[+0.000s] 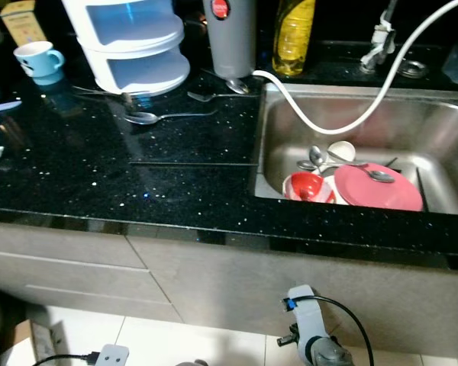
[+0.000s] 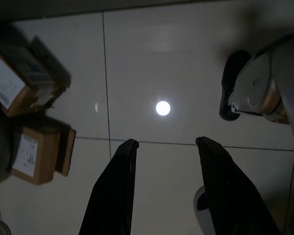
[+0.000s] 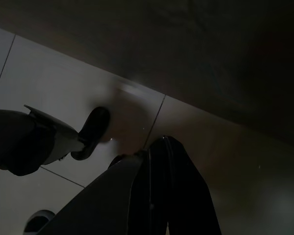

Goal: Kitchen organization

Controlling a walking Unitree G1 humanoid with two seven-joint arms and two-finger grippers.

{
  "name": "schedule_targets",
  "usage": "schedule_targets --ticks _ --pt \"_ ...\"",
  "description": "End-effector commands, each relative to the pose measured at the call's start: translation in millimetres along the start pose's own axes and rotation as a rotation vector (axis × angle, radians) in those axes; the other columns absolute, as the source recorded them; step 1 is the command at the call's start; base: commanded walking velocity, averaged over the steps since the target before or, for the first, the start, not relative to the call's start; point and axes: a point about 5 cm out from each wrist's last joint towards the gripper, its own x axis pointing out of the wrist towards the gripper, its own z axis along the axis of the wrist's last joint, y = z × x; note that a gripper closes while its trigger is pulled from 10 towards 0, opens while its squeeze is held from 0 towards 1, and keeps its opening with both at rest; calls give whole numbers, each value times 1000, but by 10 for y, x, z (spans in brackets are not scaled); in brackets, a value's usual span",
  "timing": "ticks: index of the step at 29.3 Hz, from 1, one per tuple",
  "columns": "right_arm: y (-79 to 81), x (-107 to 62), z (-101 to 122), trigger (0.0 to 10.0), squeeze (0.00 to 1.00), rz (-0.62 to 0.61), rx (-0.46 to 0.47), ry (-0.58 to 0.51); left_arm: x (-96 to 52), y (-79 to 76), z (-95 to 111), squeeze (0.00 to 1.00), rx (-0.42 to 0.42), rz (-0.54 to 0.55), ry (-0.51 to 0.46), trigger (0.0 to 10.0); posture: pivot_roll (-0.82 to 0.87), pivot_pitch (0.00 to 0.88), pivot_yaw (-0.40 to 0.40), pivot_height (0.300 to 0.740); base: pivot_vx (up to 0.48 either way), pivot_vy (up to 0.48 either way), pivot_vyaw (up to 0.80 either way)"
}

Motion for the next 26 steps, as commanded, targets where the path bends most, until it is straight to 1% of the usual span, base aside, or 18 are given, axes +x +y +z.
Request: schedule_targets --ticks 1,6,9,18,26 --pt "-1 -10 -58 10000 0 -8 29 21 -10 -7 -40 0 5 -4 12 10000 43 75 7 740 0 0 0" --pt "-12 -16 -80 10000 0 -16 44 34 -12 -8 -41 0 3 -5 10 10000 42 77 7 740 0 0 -88" --pt "-17 -19 -101 10000 0 -23 61 47 -13 -7 -44 0 3 -5 10 10000 42 77 7 740 0 0 -750" --pt "-24 -26 -120 10000 0 -27 55 54 -11 -13 -40 0 3 -6 10 10000 41 80 7 740 0 0 -766" --pt "-21 -28 -128 10000 0 -18 32 57 -9 -16 -46 0 3 -6 22 10000 41 80 7 740 0 0 0"
